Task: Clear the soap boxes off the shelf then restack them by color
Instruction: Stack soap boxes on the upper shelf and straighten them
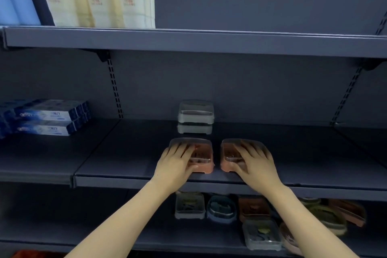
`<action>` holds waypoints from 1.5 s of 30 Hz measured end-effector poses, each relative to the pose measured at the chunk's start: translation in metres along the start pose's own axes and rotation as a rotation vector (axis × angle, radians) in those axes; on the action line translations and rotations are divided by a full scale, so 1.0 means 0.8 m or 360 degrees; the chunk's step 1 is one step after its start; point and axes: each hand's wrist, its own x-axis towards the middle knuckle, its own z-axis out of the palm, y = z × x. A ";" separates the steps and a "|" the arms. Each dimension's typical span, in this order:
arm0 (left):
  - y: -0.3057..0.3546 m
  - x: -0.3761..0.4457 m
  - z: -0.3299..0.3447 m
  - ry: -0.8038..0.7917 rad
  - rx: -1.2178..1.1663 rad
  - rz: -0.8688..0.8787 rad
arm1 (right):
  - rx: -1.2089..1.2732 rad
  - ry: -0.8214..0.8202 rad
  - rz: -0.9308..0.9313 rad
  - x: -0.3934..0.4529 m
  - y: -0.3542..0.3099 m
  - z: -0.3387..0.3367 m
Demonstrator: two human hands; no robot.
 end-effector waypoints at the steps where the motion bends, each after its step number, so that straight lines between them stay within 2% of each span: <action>1: -0.002 -0.001 0.000 -0.0033 -0.0012 -0.0009 | 0.0008 0.0012 0.0019 0.001 -0.003 0.003; 8: -0.015 0.002 0.011 -0.0020 -0.0207 -0.0105 | 0.0013 0.0058 0.0032 0.017 -0.036 0.008; 14: -0.028 -0.004 0.010 0.0078 -0.0192 -0.0181 | 0.0055 0.0088 -0.0023 0.029 -0.056 0.013; 26: -0.048 -0.006 0.014 0.0002 -0.0134 -0.0193 | 0.0059 0.0120 -0.0013 0.038 -0.077 0.018; 38: -0.186 -0.034 0.013 0.0025 -0.0120 -0.0154 | 0.0054 0.0255 -0.0065 0.087 -0.199 0.050; 45: -0.237 -0.033 0.009 -0.0159 -0.0162 -0.0139 | 0.0029 0.0301 -0.0030 0.104 -0.240 0.061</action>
